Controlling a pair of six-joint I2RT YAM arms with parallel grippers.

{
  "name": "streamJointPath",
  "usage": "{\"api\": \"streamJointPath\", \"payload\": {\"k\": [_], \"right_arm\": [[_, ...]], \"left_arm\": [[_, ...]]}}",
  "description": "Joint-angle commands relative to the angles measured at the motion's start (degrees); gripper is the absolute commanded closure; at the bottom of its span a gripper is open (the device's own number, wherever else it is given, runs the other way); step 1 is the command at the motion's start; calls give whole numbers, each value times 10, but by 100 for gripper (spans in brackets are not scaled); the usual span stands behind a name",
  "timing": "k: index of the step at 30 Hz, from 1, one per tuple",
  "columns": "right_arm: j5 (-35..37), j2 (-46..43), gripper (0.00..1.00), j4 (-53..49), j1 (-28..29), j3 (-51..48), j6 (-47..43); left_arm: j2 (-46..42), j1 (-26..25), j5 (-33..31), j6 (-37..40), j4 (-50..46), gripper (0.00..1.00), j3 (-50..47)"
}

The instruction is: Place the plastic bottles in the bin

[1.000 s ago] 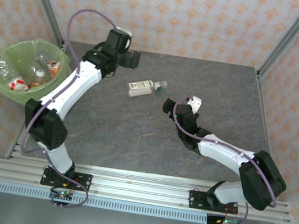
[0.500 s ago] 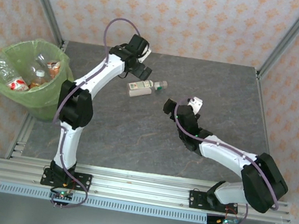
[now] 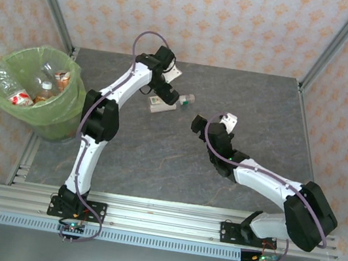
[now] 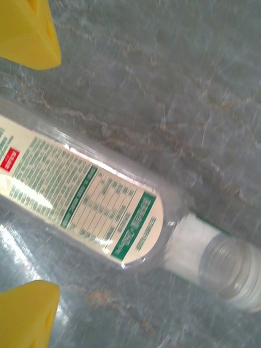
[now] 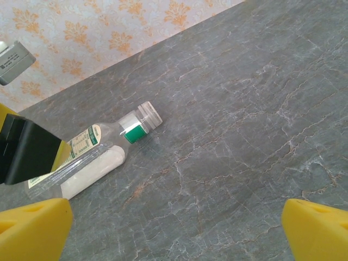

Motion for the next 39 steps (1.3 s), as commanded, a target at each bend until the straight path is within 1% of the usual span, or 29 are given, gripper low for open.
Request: {"api": "streamJointPath", "payload": {"k": [1, 5, 8, 12, 16, 20, 24, 30, 34, 39], "right_arm": [[18, -14, 1, -11, -3, -9, 5], [16, -17, 1, -17, -3, -4, 1], [20, -20, 1, -18, -3, -4, -1], [24, -27, 1, -24, -3, -3, -2], [30, -37, 1, -29, -2, -6, -2], [35, -45, 1, -30, -3, -11, -4], [35, -48, 1, -29, -3, -11, -8], [35, -44, 1, -19, -3, -15, -9], [33, -39, 1, -14, -2, -15, -9], [31, -37, 1, -11, -3, -16, -8]], "left_arm": [[16, 4, 38, 28, -36, 0, 19], [49, 4, -3, 27, -25, 0, 32], [70, 4, -8, 30, -24, 0, 47], [71, 1, 5, 27, 14, 5, 20], [72, -7, -6, 25, 41, 11, 5], [68, -11, -8, 19, 50, 20, -2], [40, -11, -10, 7, 69, 29, -27], [-19, -11, -18, -22, 101, 35, -91], [-60, -11, -16, -35, 134, 38, -150], [-92, -11, -18, -52, 144, 40, -184]]}}
